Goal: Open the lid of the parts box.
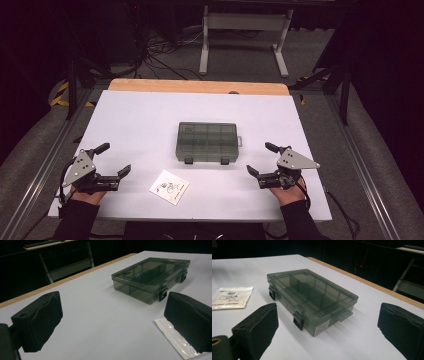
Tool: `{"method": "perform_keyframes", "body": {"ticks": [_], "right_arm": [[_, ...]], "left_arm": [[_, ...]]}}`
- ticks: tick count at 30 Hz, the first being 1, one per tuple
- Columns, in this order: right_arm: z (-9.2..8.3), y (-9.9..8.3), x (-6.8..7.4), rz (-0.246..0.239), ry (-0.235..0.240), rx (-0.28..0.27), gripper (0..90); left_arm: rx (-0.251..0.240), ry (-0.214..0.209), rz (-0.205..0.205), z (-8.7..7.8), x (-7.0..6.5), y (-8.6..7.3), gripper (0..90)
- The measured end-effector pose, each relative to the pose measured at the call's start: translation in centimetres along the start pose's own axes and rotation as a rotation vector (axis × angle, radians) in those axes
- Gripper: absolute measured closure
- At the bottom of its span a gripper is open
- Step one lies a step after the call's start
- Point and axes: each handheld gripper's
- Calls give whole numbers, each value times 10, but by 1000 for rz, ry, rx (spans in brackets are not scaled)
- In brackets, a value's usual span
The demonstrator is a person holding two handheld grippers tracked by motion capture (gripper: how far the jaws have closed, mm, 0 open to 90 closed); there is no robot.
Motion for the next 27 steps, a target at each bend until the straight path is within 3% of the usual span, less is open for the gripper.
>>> {"method": "perform_keyframes", "body": {"ticks": [6,11,14,16,20,27], "right_arm": [[-1,1,-1,9,11,10,53],[-2,2,-1,3,6,5,53],[-3,3,-1,0,4,0,52],[-3,4,-1,-6,5,-2,53],[-2,5,0,-11,10,0,53],[0,7,2,-13,16,11,47]], "left_arm": [[-60,-39,-83,-1,5,-2,20],[-66,-40,-73,0,4,-1,6],[-46,-38,-61,0,3,1,7],[-22,-16,-70,1,2,2,8],[-26,-11,-73,0,4,2,11],[-18,-27,-89,5,4,6,6]]}}
Point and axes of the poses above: each handheld gripper's, and its own axes: z roughly forward along the jaws, y roughly out of its top, x roughly to its left, and after that the axes turned 15 degrees about -y, right-handed
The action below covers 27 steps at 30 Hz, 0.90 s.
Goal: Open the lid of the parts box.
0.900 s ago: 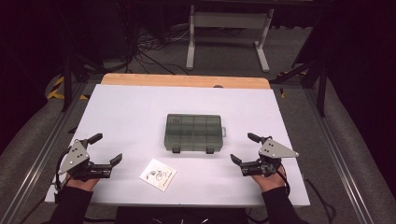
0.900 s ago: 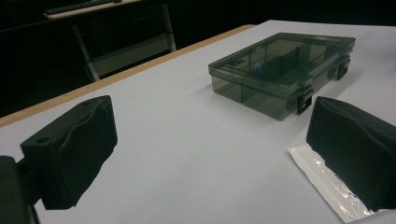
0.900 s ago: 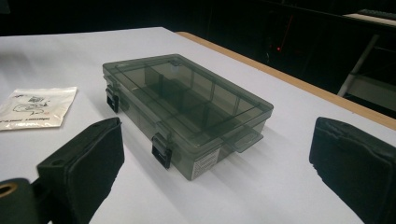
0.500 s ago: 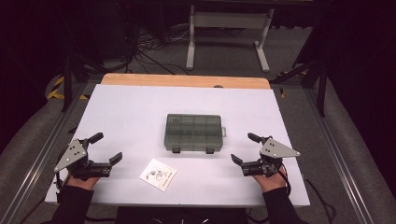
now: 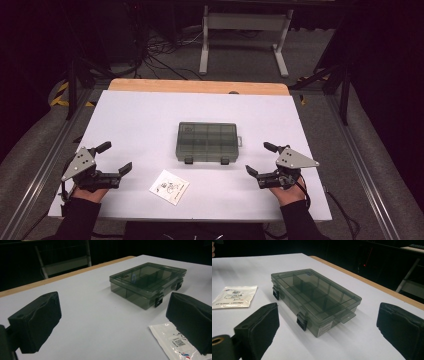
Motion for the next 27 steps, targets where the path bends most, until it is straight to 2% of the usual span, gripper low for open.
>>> {"method": "perform_keyframes", "body": {"ticks": [6,9,12,17,19,24,27], "right_arm": [[4,6,0,5,6,-1,46],[11,12,-1,33,22,2,46],[17,17,2,9,22,14,47],[22,20,2,10,28,12,47],[24,21,1,24,41,13,47],[29,24,1,35,55,28,29],[32,28,2,28,52,29,24]], "left_arm": [[10,-10,18,8,0,7,14],[16,-22,6,14,2,9,16],[16,-25,10,18,4,12,17],[16,-33,10,23,6,16,18],[12,-42,2,28,6,19,18],[18,-61,14,36,7,24,18],[28,-55,34,43,7,25,18]]}}
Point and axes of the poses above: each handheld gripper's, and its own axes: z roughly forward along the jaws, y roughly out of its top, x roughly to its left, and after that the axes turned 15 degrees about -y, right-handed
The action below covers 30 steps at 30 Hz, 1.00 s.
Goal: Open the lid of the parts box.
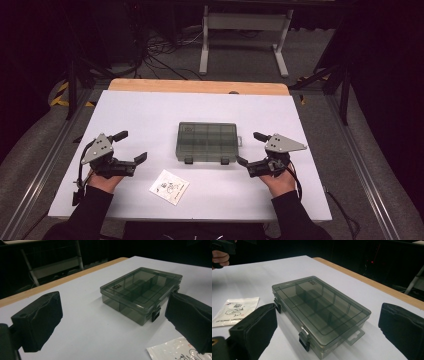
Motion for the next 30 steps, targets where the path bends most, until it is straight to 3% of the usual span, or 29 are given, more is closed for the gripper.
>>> {"method": "perform_keyframes", "body": {"ticks": [3,7,11,14,18,30], "right_arm": [[4,3,0,0,14,0,6],[7,5,-2,5,28,-7,13],[9,6,-3,4,27,-9,32],[16,10,-5,7,31,5,40],[24,13,-4,-8,38,25,50],[32,16,-8,3,56,53,70]], "left_arm": [[5,-16,-7,5,3,1,18],[-28,-36,-33,7,9,5,19],[-4,-25,-21,12,12,6,21],[-5,-44,-48,16,18,5,25],[-10,-55,-42,20,19,9,30],[8,-90,-29,41,20,17,45]]}}
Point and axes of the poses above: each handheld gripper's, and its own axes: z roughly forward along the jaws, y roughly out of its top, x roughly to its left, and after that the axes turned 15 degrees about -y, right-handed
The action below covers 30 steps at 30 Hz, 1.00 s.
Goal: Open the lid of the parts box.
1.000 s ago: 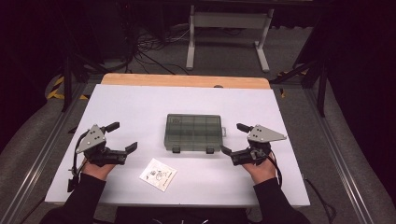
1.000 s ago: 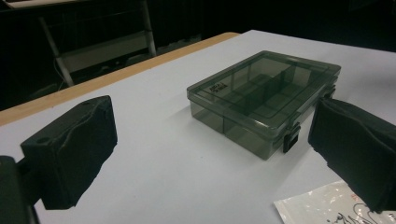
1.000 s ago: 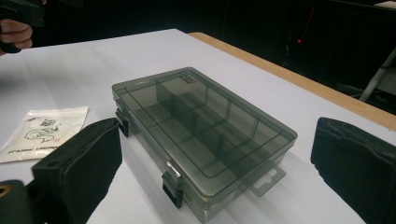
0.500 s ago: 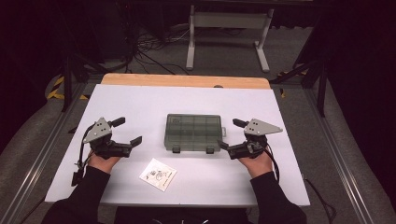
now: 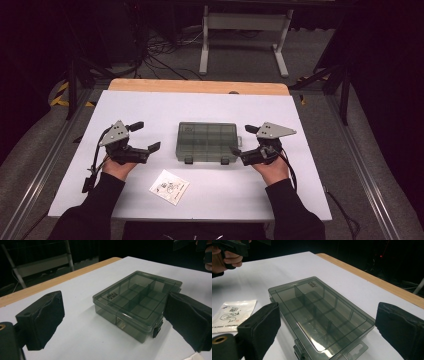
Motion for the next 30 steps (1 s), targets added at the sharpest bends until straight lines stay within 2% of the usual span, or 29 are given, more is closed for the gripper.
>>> {"method": "perform_keyframes", "body": {"ticks": [1,6,8,12,15,16,19,23,25,30], "right_arm": [[0,0,0,0,1,2,73],[2,-2,-2,-9,18,46,123],[2,-2,-2,-13,27,80,157],[1,-2,0,-23,30,100,178],[1,-6,1,-29,21,124,200],[1,-7,1,-29,20,130,205],[1,-10,0,-31,18,146,216],[2,-14,0,-26,19,172,231],[3,-15,0,-31,20,182,241],[5,-20,-1,-22,26,215,254]], "left_arm": [[13,-7,5,1,0,1,47],[18,-47,3,9,0,2,82],[29,-84,-25,13,3,2,87],[47,-89,-16,17,2,2,101],[79,-99,7,21,1,3,140],[103,-101,30,25,0,2,151],[119,-114,36,28,-1,2,174],[145,-130,36,32,-1,0,211],[170,-145,17,35,-1,-1,217],[212,-156,4,39,2,-5,239]]}}
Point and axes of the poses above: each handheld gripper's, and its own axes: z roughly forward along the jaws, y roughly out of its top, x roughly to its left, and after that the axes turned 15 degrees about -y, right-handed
